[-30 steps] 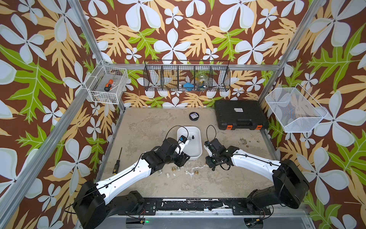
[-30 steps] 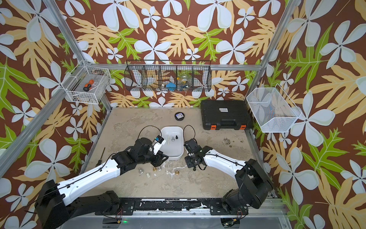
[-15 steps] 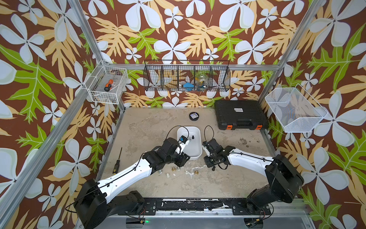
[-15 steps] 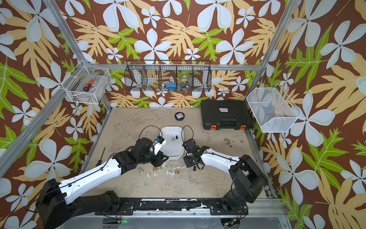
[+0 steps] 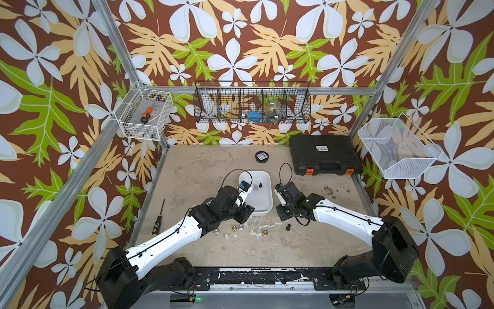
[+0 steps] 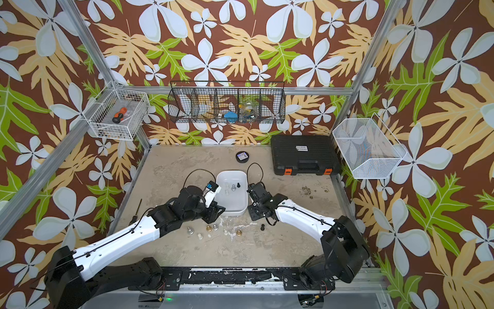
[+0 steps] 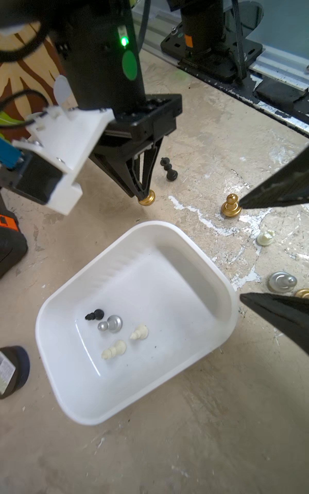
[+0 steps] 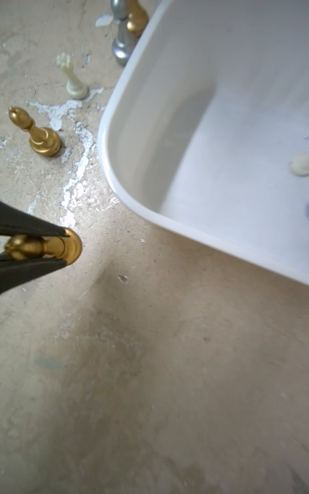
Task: Put the chess pieces into the storage box
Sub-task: Pick up the chess piece at the center of the board, then place the chess piece in the storage box.
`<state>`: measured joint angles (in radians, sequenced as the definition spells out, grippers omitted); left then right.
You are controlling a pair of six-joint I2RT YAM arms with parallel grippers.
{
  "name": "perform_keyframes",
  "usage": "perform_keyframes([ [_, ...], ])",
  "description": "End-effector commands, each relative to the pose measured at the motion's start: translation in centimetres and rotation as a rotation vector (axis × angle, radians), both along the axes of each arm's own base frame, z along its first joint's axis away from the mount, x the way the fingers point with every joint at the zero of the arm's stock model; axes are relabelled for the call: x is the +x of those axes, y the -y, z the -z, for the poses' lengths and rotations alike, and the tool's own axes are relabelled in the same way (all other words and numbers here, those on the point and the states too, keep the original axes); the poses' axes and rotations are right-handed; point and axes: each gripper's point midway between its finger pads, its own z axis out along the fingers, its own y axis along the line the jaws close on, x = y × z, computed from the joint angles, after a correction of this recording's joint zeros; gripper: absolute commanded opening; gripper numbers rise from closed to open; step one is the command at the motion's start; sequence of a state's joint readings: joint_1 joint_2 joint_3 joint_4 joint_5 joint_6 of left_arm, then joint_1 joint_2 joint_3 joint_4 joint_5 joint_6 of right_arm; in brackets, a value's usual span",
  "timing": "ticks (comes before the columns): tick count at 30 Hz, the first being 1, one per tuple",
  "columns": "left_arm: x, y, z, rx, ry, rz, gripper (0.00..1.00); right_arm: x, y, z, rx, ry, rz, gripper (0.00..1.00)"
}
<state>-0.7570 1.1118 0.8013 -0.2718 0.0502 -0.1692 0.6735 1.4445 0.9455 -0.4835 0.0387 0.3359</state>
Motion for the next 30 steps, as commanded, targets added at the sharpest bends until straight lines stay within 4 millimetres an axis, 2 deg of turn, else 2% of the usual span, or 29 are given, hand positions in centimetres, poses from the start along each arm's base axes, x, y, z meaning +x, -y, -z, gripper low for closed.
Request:
perform_keyframes([
  [1,1.5,-1.9,-1.2,-0.010,0.058,-0.124,0.54,1.4,0.4,-2.4,-0.014,0.055,0.054,0.13],
  [6,2.8,-3.6,-1.7,-0.048,0.053,-0.204,0.54,3.6,-2.6,-5.3,0.049,0.107,0.019,0.13],
  [11,2.7,-3.5,-1.4,-0.050,0.039,-0.198,0.54,5.7,-6.2,-5.6,0.057,0.122,-0.041,0.13],
  [16,2.7,-3.7,-1.1,-0.032,0.039,-0.200,0.54,7.9,-8.3,-2.9,0.020,0.077,-0.053,0.13],
  [22,2.6,-3.6,-1.0,-0.029,0.032,-0.193,0.54,9.9,-8.9,0.3,-0.050,0.060,-0.035,0.13],
  [30,2.6,-3.5,-0.8,-0.026,0.028,-0.191,0.54,11.2,-9.1,3.0,-0.102,0.045,-0.012,0.13],
])
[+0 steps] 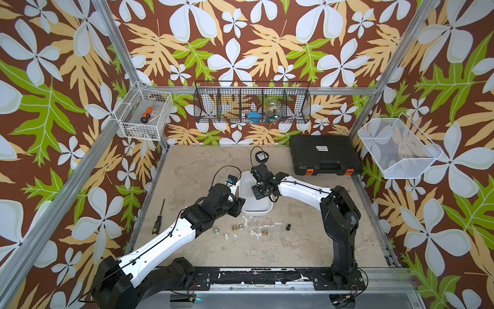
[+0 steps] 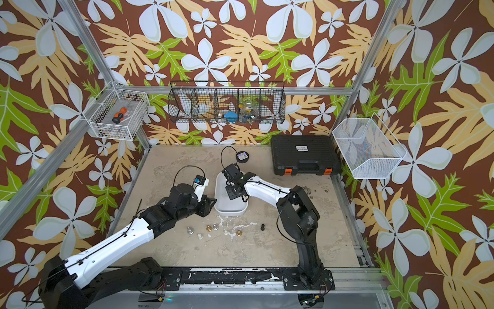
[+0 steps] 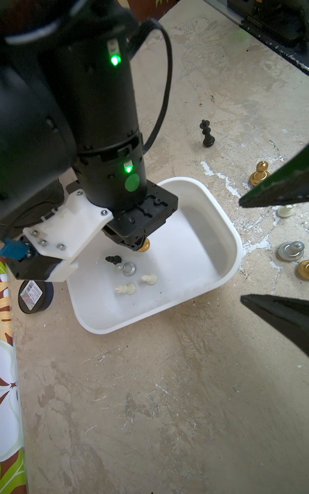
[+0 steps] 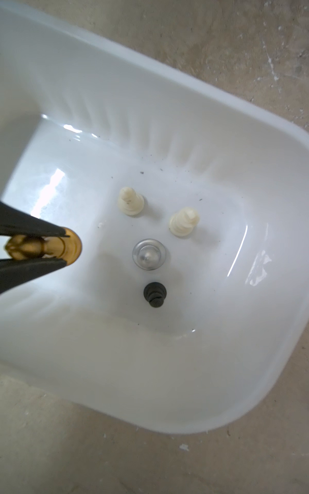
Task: Put the chess pieces into the storage box
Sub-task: Place the chess piece in the storage box.
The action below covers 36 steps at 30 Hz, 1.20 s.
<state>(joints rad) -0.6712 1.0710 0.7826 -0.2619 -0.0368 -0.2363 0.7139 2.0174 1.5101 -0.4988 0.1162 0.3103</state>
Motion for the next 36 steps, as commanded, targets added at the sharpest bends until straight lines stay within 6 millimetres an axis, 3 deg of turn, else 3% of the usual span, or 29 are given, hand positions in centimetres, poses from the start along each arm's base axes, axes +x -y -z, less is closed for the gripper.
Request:
perform_keyframes([
  [1,0.0,0.2,-0.2,-0.005,0.005,0.007,0.54,0.6,0.2,0.6,-0.025,0.012,0.016,0.13],
  [12,0.0,0.3,0.0,-0.007,-0.003,0.015,0.55,1.2,0.7,2.2,-0.013,0.010,0.043,0.15],
  [36,0.0,0.4,0.5,0.004,-0.017,0.021,0.55,2.5,0.5,2.6,0.007,0.037,0.053,0.19],
])
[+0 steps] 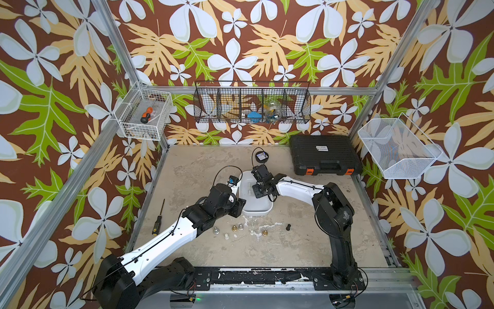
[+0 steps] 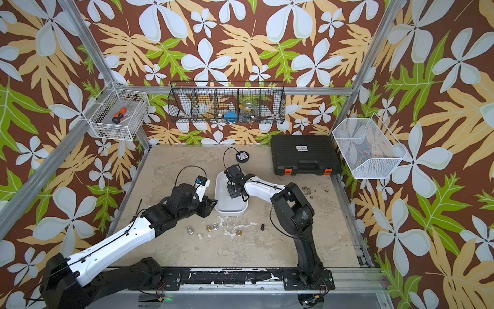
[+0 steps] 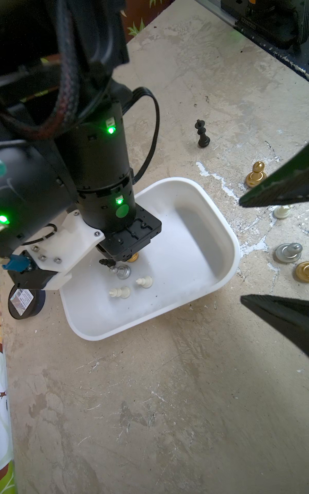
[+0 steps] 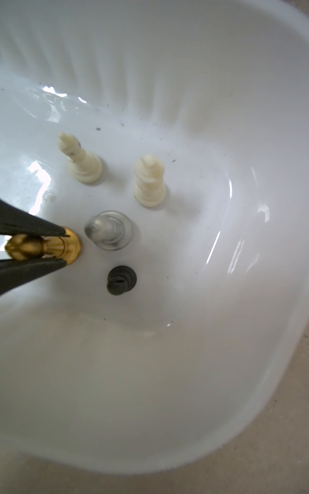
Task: Put the chess pieces into the storage box
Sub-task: Place the chess piece in the storage box.
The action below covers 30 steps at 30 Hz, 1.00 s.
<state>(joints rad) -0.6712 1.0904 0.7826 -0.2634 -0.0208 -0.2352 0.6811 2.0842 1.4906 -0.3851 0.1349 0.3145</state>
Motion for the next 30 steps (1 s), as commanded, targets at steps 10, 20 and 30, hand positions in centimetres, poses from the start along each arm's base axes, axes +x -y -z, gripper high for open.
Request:
perform_keyframes([
  [10,0.1,0.1,-0.1,-0.001,0.004,0.005,0.55,0.2,0.0,0.0,-0.005,0.005,0.009,0.25],
  [20,0.3,-0.5,-0.7,-0.008,0.025,-0.034,0.55,0.3,-0.8,-4.4,0.052,0.054,-0.017,0.39],
  [30,-0.2,-2.5,-2.0,-0.104,-0.096,-0.246,0.55,-4.5,0.2,-13.8,0.286,0.230,-0.118,0.45],
])
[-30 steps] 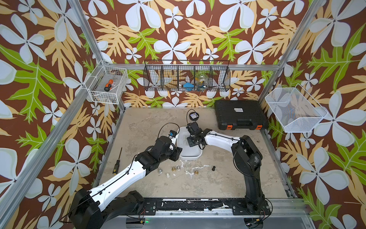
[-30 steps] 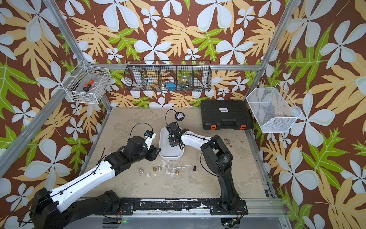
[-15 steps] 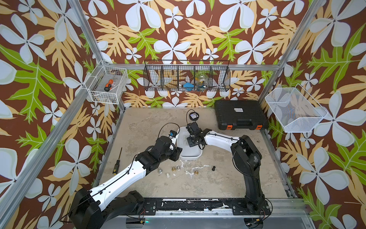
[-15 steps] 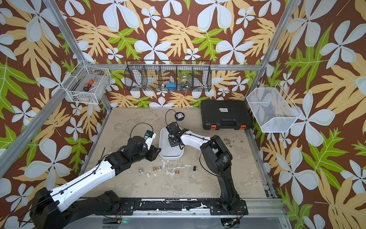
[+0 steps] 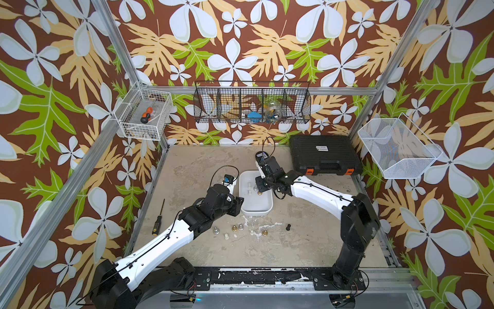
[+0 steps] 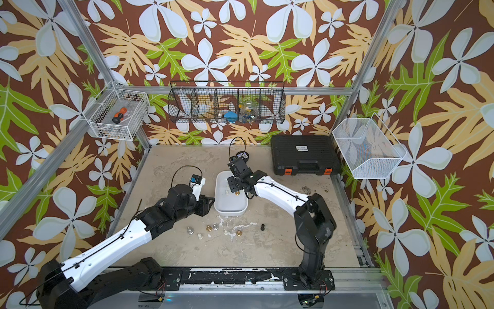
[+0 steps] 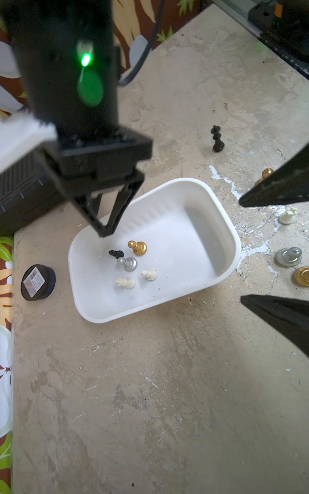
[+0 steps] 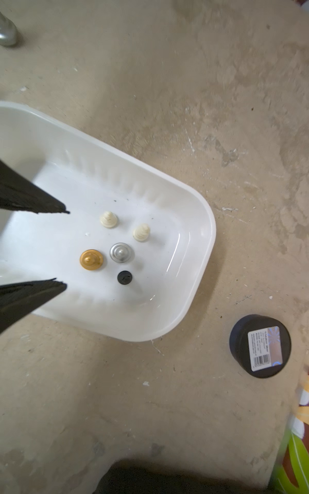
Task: Put the chess pieces into the storage box
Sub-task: Place the chess piece in the storage box, then pick up the chess piece at the center of the board.
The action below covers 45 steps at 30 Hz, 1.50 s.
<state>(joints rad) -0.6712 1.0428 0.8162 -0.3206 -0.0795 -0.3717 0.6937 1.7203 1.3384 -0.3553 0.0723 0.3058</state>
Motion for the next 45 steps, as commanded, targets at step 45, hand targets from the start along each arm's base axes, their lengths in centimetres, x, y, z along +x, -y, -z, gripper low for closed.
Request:
perform_keyframes([
  [45,-9.7,-4.1,14.8,0.292,-0.596,-0.251,0.43,-17.9,-0.9,-1.9,0.530,0.483,-0.555,0.57],
])
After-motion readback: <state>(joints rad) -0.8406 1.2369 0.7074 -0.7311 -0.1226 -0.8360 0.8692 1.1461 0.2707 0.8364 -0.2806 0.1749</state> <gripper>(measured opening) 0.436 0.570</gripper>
